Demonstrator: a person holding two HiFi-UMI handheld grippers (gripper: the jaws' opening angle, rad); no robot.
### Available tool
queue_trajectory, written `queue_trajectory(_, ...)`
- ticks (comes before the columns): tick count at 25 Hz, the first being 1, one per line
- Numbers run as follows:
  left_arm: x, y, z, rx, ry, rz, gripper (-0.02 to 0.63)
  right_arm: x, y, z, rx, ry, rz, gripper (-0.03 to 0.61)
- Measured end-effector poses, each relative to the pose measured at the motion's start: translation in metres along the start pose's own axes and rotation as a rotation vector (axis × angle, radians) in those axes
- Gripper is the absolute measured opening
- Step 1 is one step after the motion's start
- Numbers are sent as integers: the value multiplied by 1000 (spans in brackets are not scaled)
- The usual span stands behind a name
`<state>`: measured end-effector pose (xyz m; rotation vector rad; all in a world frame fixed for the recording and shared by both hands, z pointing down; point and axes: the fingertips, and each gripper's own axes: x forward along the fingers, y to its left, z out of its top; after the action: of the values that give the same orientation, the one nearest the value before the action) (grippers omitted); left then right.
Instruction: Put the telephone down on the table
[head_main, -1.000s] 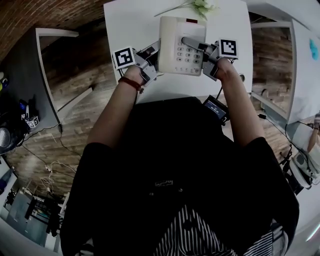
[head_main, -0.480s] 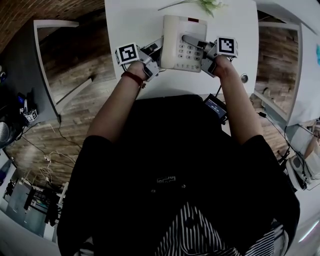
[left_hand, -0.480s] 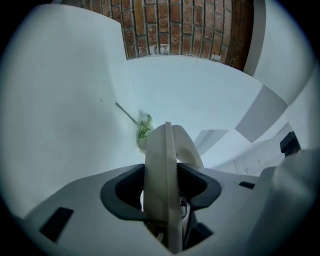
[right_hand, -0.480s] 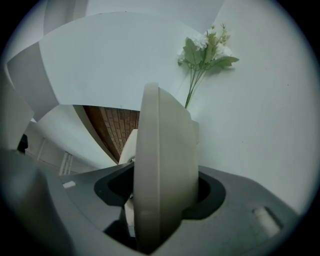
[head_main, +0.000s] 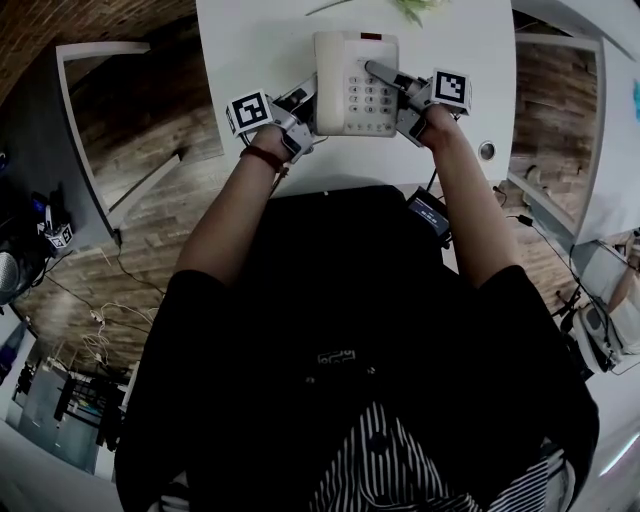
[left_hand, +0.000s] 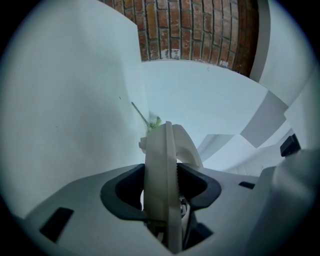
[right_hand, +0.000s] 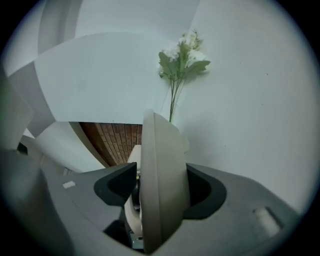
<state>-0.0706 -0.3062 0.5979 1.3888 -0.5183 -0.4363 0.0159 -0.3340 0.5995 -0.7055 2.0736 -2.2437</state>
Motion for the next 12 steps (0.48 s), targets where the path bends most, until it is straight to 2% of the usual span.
queue_trajectory(2,0,8,0,8,7,11,204,-2,-7,0,11,-2,3,248)
queue_trajectory(8,8,25,-3,17,19,52,204,-5,-28,2,61,-47,-32,252)
queue_trajectory(12,7,48,-7,13,58,121,205,-4,-51,-6,99,-43,-94,261)
